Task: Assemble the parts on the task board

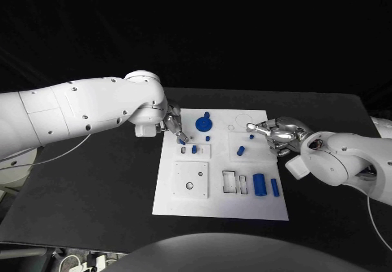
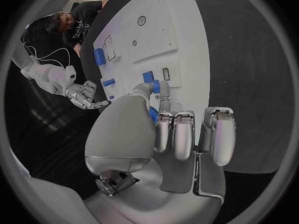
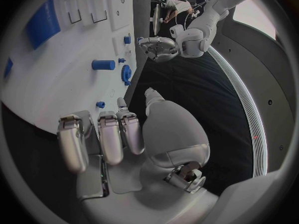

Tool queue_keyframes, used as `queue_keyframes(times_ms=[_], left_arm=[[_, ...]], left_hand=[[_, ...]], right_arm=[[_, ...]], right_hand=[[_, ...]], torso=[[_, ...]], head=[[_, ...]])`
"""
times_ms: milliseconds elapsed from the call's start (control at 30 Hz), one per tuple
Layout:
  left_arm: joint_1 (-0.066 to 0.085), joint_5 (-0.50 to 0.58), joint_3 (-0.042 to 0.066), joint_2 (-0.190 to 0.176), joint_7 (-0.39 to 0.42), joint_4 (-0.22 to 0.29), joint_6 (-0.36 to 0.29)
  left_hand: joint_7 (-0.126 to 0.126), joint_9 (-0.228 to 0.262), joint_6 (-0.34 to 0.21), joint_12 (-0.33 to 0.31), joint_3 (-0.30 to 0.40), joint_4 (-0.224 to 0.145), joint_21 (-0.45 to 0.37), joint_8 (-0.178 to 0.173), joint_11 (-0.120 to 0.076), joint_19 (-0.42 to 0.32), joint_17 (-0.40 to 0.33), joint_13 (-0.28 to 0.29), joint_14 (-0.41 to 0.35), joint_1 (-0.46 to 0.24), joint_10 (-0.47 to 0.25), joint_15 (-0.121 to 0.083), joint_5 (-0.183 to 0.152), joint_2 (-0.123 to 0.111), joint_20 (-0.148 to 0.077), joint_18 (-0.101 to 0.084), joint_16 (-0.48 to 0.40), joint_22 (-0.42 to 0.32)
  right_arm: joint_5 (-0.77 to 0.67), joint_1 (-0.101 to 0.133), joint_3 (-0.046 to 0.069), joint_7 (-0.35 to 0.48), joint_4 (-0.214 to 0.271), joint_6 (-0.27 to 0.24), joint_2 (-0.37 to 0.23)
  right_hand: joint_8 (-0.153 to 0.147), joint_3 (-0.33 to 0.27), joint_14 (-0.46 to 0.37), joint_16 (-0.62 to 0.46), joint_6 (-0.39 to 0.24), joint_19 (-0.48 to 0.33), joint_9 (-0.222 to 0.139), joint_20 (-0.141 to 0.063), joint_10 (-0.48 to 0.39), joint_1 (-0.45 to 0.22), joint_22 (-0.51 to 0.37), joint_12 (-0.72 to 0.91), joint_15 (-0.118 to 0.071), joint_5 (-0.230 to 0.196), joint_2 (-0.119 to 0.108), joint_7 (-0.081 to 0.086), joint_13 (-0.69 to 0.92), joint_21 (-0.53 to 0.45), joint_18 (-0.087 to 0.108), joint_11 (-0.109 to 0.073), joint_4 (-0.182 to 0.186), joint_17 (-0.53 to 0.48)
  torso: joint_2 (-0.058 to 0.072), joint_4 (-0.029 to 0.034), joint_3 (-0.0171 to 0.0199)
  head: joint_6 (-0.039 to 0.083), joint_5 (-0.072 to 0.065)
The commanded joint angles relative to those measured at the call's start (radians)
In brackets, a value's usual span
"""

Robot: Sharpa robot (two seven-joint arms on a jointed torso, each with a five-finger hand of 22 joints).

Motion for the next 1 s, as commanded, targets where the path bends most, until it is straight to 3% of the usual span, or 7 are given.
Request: queue_keyframes(times_ms=[33, 1000], left_arm=[[-0.005, -0.060, 0.000, 0.003, -0.145, -0.002, 0.039], [-0.042, -0.103, -0.001, 0.002, -0.151, 0.005, 0.007]], left_hand=[[-0.011, 0.002, 0.003, 0.002, -0.003, 0.001, 0.002, 0.005, -0.008, 0.102, 0.263, 0.263, 0.104, -0.005, 0.106, -0.009, -0.005, 0.002, -0.006, -0.007, 0.003, 0.263], [-0.011, 0.014, -0.002, 0.002, 0.006, 0.002, 0.002, 0.010, -0.009, 0.102, 0.263, 0.263, 0.104, 0.000, 0.106, -0.012, -0.017, 0.013, -0.006, -0.007, 0.003, 0.263]], right_arm=[[-0.009, -0.001, 0.000, 0.002, 0.003, 0.009, -0.001], [-0.009, -0.001, 0.000, -0.001, -0.004, 0.014, 0.007]], right_hand=[[-0.007, -0.005, 0.102, 0.004, 0.000, 0.105, -0.002, -0.001, 0.105, 0.006, 0.263, 0.004, 0.004, 0.007, 0.005, 0.005, 0.263, 0.004, -0.014, 0.004, -0.003, 0.263], [-0.007, -0.006, 0.102, 0.004, 0.002, 0.105, -0.002, 0.000, 0.105, 0.009, 0.263, 0.004, 0.006, 0.009, 0.007, 0.006, 0.263, 0.004, -0.014, 0.006, -0.005, 0.263]], torso=[[0.000, 0.0011, 0.0000], [-0.001, 0.0000, 0.0005]], head=[[0.000, 0.001], [0.000, 0.015]])
